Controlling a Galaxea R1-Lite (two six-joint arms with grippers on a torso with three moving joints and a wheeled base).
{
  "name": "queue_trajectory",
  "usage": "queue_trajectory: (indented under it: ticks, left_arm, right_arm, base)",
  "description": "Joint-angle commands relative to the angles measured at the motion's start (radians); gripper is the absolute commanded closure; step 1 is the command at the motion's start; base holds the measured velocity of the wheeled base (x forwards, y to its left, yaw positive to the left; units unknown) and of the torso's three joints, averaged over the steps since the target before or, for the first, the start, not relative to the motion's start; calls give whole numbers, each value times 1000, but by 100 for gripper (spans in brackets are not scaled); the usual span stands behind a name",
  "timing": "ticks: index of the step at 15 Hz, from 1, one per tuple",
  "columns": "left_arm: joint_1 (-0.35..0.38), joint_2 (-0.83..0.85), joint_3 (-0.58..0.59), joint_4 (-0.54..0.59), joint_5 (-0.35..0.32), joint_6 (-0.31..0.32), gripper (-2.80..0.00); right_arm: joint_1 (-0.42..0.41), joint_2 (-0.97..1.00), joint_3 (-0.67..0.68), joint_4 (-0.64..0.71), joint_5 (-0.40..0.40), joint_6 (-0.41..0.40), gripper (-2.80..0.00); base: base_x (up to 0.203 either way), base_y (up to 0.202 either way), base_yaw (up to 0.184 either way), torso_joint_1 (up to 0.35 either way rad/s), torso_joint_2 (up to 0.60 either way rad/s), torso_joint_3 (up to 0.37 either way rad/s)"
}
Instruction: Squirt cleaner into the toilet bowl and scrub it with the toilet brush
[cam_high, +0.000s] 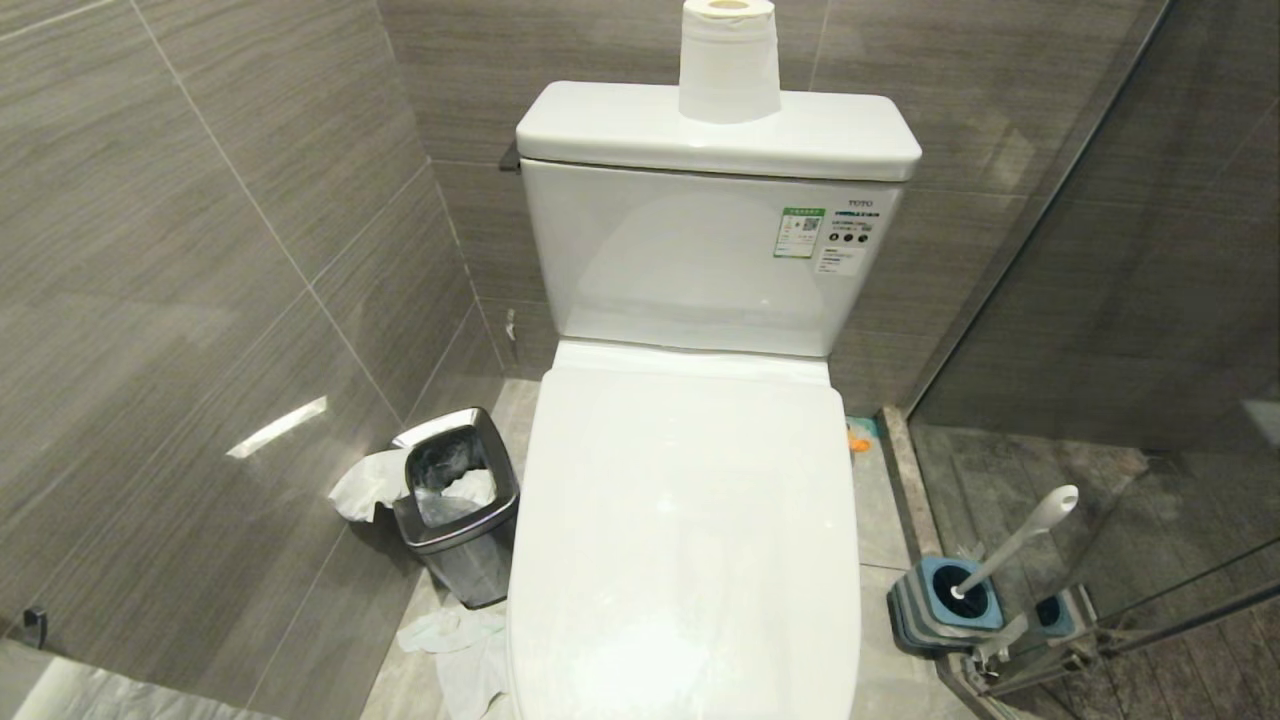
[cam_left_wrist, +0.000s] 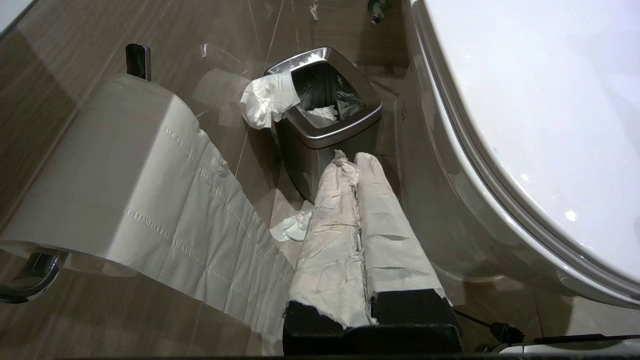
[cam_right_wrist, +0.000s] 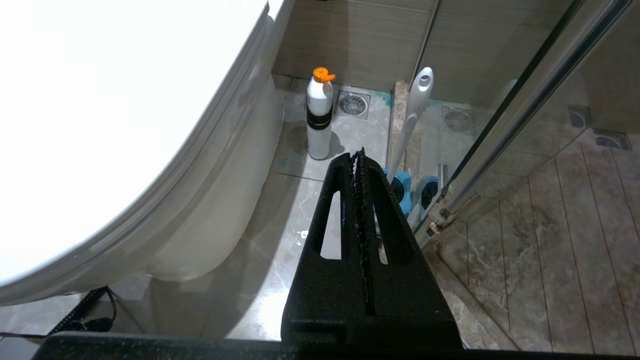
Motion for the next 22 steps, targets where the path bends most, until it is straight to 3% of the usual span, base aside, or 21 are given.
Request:
queue_trajectory:
  ticks: [1,22]
  left_arm:
    - [0,2,3,0,0,0,0]
    - [0,2,2,0,-1,0,0]
  right_arm:
    - [0,0,0,0,0,0,0]
    - [0,0,0,0,0,0,0]
  base:
    - [0,0,0,0,0,0]
    - [0,0,0,0,0,0]
